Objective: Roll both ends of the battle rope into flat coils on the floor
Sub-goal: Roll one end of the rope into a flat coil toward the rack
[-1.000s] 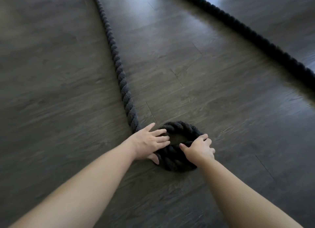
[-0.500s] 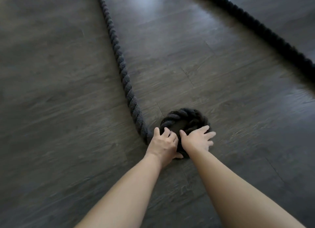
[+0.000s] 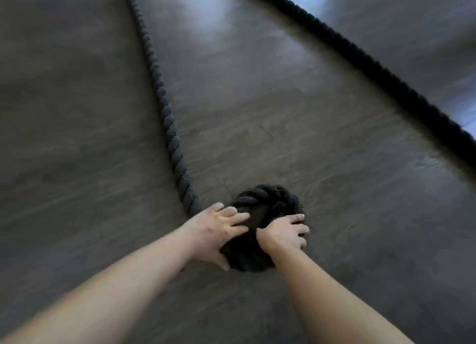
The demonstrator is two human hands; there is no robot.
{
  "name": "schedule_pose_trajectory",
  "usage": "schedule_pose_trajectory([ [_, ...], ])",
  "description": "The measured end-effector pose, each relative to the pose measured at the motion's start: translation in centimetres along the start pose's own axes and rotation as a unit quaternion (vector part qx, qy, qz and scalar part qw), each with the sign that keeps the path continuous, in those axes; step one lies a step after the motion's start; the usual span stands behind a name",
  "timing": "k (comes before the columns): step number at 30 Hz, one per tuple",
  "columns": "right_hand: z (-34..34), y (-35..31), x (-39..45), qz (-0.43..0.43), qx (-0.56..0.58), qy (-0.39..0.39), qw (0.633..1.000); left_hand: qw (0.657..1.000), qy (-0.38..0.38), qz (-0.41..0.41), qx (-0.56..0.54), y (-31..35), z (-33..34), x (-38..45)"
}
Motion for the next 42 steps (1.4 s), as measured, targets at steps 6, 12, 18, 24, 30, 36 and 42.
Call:
schedule_pose_trajectory([
  [6,-0.8,-1.1,1.3,-0.056,-0.068,-0.01,0.996,0.978,-0.111,0.09,0.154,-4.4,-1.4,1.4],
  [12,-1.8,-2.8,3.1,-0.162,-0.109,-0.009,0.981,0.976,0.008,0.1,0.194,-4.7,0.3,1.5],
  [18,-1.3,-5.1,1.8,-0.109,0.005,0.006,0.994,0.979,0.091,0.001,0.185,-3.6,0.5,2.2],
  [24,-0.9,-10.5,2.5,-0.074,0.047,-0.026,0.996,0.976,0.087,-0.181,0.09,-3.5,-0.2,4.6],
  [30,-1.4,-12.5,3.2,-0.055,0.012,-0.013,0.998,0.967,0.034,-0.254,0.004,-3.5,-1.3,3.9],
  [36,-3.3,-13.5,4.2,-0.128,-0.03,-0.044,0.99,0.963,-0.02,-0.268,-0.025,-4.9,-2.6,3.9],
  [42,-4.4,-13.6,3.9,-0.169,-0.035,-0.069,0.983,0.928,-0.096,-0.347,-0.097,-3.2,-3.7,5.4],
])
Point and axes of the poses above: each hand's wrist, its own x-axis towards the middle knuckle, its own z-axis out of the palm, y = z × x, the point moved 2 cm from there along x, towards the middle knuckle, and after that the axes turned 3 degrees about -z, right-handed, at the moved point
